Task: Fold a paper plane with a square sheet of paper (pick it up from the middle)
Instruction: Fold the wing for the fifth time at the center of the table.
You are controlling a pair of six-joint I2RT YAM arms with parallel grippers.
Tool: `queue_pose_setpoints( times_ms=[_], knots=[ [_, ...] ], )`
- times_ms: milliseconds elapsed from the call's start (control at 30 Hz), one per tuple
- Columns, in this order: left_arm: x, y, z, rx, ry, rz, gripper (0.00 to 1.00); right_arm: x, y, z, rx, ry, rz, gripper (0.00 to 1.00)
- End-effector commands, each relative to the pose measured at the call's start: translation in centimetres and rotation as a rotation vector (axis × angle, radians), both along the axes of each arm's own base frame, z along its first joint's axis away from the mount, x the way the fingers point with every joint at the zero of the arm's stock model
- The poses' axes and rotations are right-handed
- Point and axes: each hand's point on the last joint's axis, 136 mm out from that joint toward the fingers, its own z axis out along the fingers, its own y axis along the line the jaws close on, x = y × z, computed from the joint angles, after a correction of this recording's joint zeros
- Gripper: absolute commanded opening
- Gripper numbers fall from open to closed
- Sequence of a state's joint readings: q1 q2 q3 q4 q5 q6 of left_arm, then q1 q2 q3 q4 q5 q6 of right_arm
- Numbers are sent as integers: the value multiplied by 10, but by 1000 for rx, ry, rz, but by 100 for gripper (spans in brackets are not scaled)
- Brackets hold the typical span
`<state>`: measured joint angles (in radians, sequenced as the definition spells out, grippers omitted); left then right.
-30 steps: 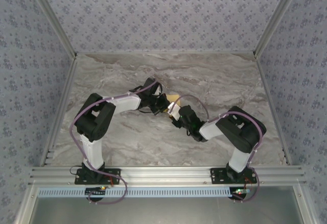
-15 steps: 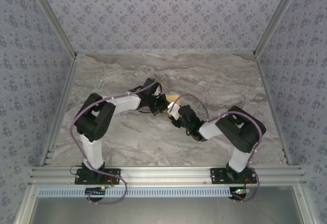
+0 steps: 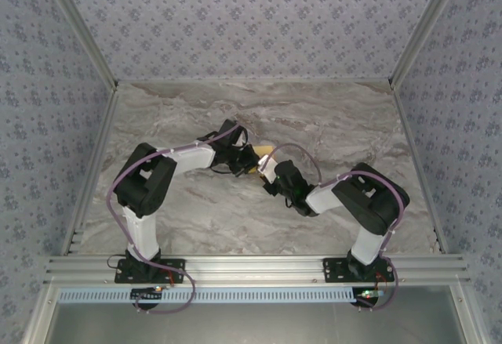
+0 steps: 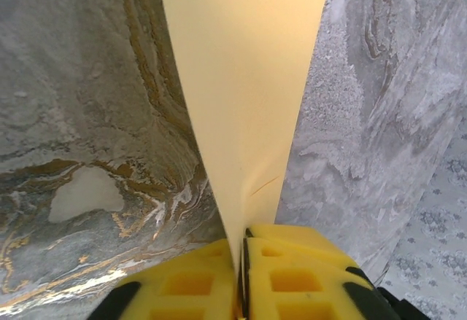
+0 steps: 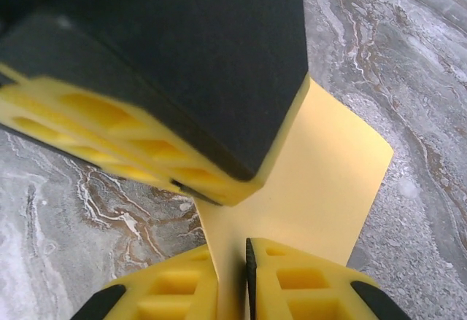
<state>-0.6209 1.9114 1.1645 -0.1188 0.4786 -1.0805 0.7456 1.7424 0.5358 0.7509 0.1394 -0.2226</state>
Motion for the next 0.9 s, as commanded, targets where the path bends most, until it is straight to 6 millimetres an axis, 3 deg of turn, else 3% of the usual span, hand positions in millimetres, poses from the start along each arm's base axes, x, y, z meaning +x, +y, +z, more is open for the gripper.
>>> queue_pose_setpoints(
  times_ms=[0,200,333,433,567,867],
  knots=[
    [11,21,29,-2,-23,59,24,0,2,9,100,54,-5,14],
    [29,59,47,-25,-93,140,47,-1,-2,11,268,187,-22,11],
    [32,69,56,-65,-163,156,53,-2,-2,14,385,273,-38,10],
    [28,64,57,-119,-200,130,52,1,-4,18,490,337,-66,10],
    [19,51,49,-175,-218,79,44,4,-6,24,619,413,-86,10],
    [4,12,45,-258,-262,-37,30,-2,-7,16,698,547,-117,11]
  ],
)
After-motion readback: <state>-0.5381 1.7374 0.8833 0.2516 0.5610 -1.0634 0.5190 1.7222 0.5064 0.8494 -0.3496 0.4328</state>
